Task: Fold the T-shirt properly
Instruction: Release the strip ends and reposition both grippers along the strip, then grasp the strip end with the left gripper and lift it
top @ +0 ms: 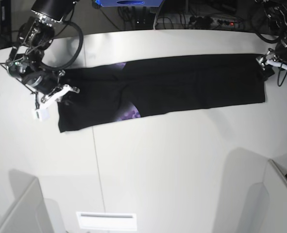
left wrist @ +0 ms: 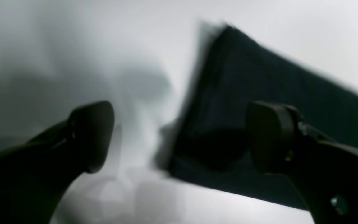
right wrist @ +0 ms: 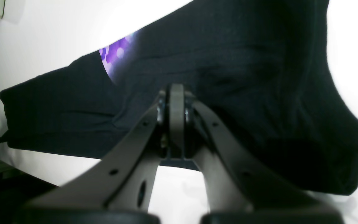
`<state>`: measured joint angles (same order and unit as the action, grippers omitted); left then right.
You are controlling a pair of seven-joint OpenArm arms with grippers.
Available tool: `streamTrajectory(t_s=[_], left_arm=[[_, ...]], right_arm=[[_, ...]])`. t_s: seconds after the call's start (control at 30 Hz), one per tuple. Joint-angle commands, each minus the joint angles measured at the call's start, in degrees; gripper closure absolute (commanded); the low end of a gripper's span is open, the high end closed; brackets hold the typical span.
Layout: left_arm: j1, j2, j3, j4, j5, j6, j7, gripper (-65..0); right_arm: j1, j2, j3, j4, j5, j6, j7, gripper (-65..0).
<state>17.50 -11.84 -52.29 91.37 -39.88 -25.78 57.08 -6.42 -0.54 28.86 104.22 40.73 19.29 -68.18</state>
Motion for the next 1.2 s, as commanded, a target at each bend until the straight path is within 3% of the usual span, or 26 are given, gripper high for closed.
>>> streamTrajectory(t_s=[0.0,0.2,0.3,0.43,0.57,0.73,0.9,1.17], left_arm=[[-0.49,-0.87,0.64,0.10,0.01,-0.29,-0.68,-65.0],[-2.77,-0.87,1.79,-7.20,0.80,-0.20,-0.68,-65.0],[-3.30,-0.87,1.88,-8.69,0.80,-0.29,-0.77,-57.3],[-3.47,-0.87,1.88,-9.66,0.80,-0.29,-0.77,-34.4],[-3.39,-1.22,1.79,-9.66,0.80,-0.29,-0.77,0.0],[-3.39,-2.10,1.35,-9.04,0.71,-0.29,-1.56,0.0],[-1.01,-3.59,0.91,-6.23,0.71,-0.29,-8.07,0.0],[3.73,-3.42,-0.76,5.46,0.80,-0.02,-8.77,0.0]], right_arm=[[0.66,0.32,0.02,1.14,1.25,0.18,0.80,0.0],[-0.49,0.23,0.10,2.72,1.25,0.45,-0.26,0.0],[-1.10,0.32,0.10,4.48,1.25,0.45,-0.26,0.0],[-1.19,0.32,0.10,5.01,1.25,0.45,-0.26,0.0],[-1.28,0.32,0.10,5.01,1.25,0.45,-0.26,0.0],[-1.28,0.32,0.10,5.01,1.25,0.45,-0.26,0.0],[-2.07,0.32,0.10,5.01,1.34,0.45,-0.26,0.0],[-2.68,0.32,0.10,5.01,1.34,0.54,-0.26,0.0]])
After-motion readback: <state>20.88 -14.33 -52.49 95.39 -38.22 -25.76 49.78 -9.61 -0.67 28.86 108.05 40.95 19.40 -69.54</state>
